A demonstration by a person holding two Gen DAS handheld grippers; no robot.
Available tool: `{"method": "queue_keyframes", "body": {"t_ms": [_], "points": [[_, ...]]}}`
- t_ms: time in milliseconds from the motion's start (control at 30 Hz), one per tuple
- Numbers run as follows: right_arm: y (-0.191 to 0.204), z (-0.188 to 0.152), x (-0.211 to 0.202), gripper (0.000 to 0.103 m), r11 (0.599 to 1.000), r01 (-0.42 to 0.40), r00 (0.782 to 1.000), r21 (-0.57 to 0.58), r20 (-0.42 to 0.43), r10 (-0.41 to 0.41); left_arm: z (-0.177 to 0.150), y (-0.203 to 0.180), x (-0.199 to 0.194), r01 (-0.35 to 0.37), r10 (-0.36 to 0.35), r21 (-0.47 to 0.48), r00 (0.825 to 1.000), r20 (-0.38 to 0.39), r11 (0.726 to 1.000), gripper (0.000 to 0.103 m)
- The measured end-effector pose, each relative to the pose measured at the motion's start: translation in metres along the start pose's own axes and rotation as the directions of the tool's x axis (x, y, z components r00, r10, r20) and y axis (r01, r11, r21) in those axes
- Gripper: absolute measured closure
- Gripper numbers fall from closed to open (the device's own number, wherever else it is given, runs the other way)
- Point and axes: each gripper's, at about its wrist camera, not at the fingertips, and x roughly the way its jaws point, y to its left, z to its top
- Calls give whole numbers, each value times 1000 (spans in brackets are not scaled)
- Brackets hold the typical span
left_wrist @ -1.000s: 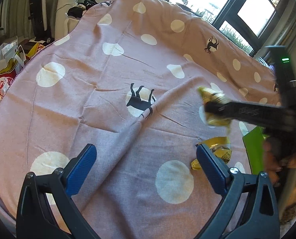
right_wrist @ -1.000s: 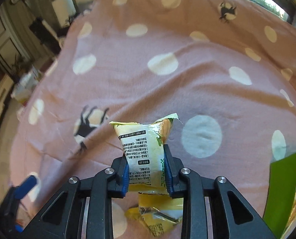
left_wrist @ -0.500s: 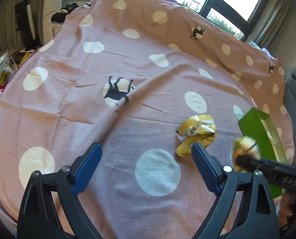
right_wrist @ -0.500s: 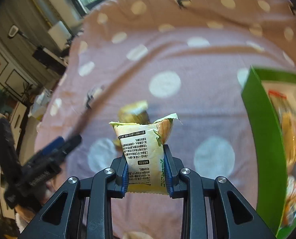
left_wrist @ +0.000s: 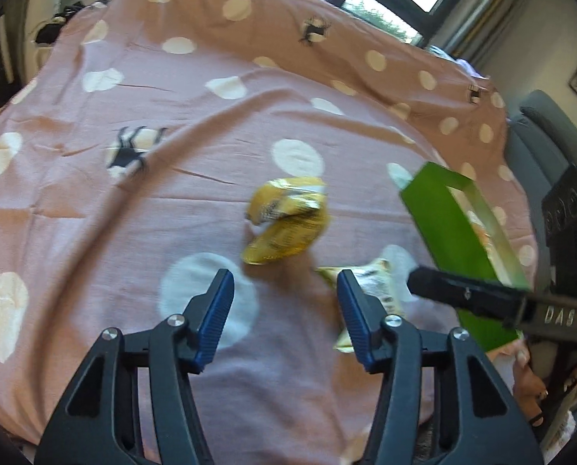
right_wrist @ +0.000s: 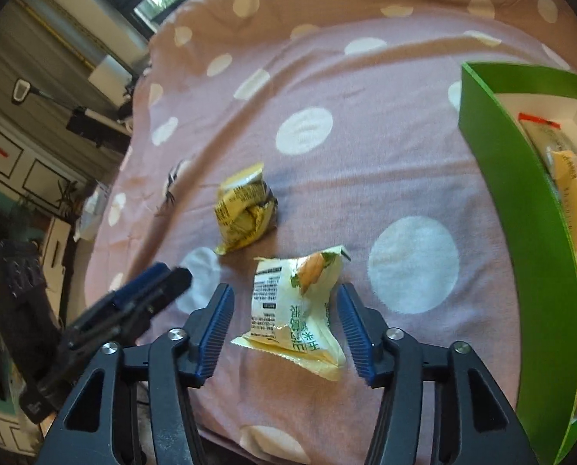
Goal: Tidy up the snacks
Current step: 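Lift the white-and-green packet with the right gripper and regrip it, then carry the white-and-green packet into the box and open the right gripper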
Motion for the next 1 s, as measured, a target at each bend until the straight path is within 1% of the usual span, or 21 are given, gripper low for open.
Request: {"method": "queue_keyframes", "body": {"t_ms": [67, 133, 200, 300, 400, 500, 567, 600, 633, 700, 767, 833, 967, 1000], "points": [[-6, 0, -8, 41, 999, -43, 998, 29, 36, 42, -3, -10, 4, 48, -48, 15, 999, -13, 999, 49], [-10, 2, -7, 40, 996, -78, 996, 46, 39, 76, -6, -18, 11, 72, -71, 26, 997, -31, 997, 49], [-17, 3, -2, 40, 993, -89, 996, 73, 25, 87, -8, -25, 20, 94, -92, 35, 994, -52, 995, 49], [-22, 4, 10, 40, 991, -91, 996, 96, 2, 91, -12, -33, 33, 140, -136, 35, 986, -100, 990, 49], [-24, 3, 21, 40, 987, -131, 991, 94, -30, 134, -14, -38, 45, 165, -160, 28, 978, -132, 986, 50], [-26, 3, 31, 40, 985, -138, 988, 102, -53, 144, -15, -40, 51, 192, -188, 17, 971, -148, 981, 53], [-29, 2, 37, 40, 982, -152, 985, 111, -71, 160, -16, -41, 55, 211, -207, 10, 965, -162, 977, 57], [-30, 2, 41, 42, 980, -163, 982, 115, -80, 173, -16, -42, 56, 216, -211, 12, 964, -164, 976, 57], [-31, 1, 44, 47, 978, -171, 980, 121, -86, 182, -16, -44, 56, 217, -211, 19, 964, -164, 976, 58], [-31, 0, 51, 49, 974, -186, 974, 126, -110, 200, -16, -45, 57, 220, -214, 18, 963, -161, 975, 58], [-28, -1, 51, 50, 977, -180, 977, 118, -92, 191, -14, -45, 56, 248, -246, -8, 956, -160, 969, 58], [-23, -1, 45, 54, 980, -176, 981, 89, -71, 183, -12, -48, 51, 251, -248, -3, 957, -150, 968, 58], [-14, 1, 23, 54, 987, -159, 987, 31, -9, 160, -5, -68, 35, 240, -233, 74, 968, -93, 968, 58], [-12, 1, 12, 54, 987, -157, 987, 19, 21, 157, -3, -75, 31, 237, -230, 98, 970, -78, 966, 58]]}}
